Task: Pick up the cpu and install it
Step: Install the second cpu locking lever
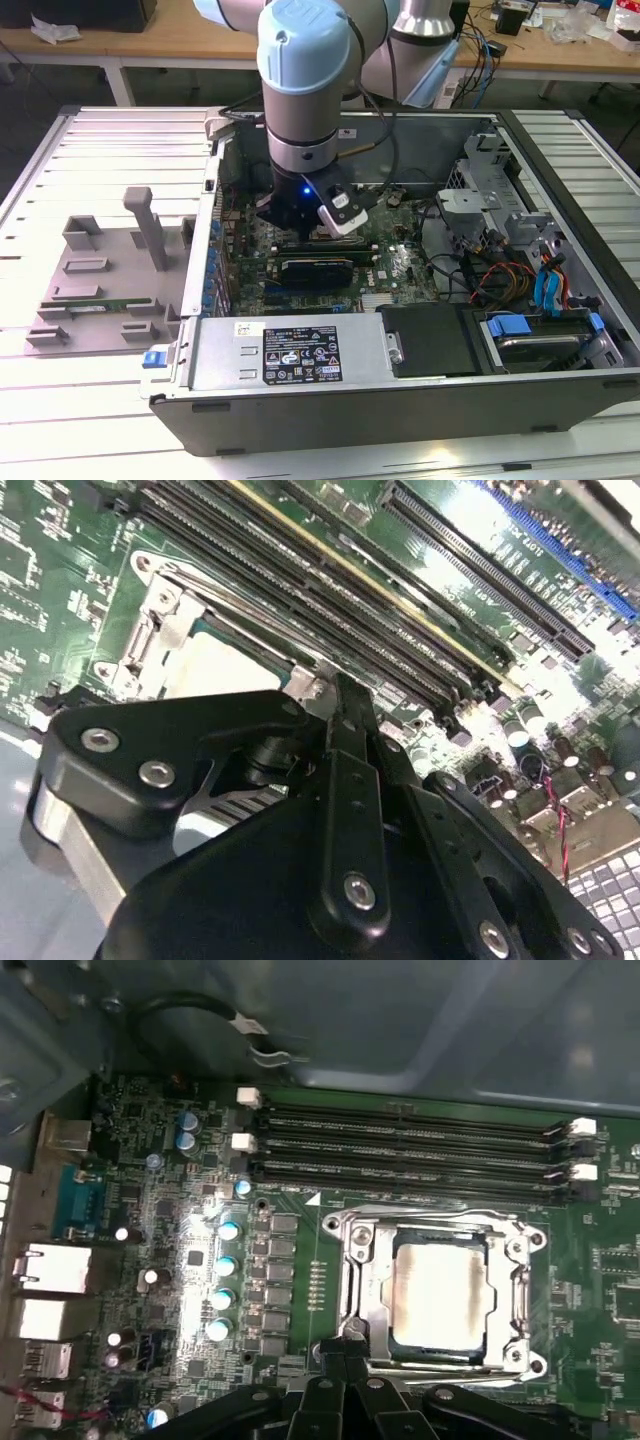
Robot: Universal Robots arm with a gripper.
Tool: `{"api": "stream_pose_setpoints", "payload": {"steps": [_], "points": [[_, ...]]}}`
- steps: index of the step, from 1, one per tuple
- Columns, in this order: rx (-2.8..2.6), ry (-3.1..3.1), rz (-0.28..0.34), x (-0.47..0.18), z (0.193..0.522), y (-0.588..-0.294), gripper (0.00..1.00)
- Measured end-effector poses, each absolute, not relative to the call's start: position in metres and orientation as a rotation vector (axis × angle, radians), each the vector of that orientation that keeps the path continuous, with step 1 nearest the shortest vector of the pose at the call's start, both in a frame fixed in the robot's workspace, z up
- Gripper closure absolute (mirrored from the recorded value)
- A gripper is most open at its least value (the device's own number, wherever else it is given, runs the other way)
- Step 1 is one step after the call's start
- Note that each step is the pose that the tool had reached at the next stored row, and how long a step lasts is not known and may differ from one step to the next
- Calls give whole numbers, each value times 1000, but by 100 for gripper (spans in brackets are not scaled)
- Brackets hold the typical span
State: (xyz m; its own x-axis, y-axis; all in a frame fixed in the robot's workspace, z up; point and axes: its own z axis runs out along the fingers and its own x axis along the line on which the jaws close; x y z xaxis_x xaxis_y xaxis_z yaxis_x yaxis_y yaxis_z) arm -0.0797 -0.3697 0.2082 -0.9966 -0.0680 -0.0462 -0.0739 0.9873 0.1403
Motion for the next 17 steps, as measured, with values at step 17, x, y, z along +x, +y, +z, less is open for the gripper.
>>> {"api": "stream_pose_setpoints", "payload": {"steps": [17], "points": [[-112, 3100, 157, -65, 223, -364, 89]]}}
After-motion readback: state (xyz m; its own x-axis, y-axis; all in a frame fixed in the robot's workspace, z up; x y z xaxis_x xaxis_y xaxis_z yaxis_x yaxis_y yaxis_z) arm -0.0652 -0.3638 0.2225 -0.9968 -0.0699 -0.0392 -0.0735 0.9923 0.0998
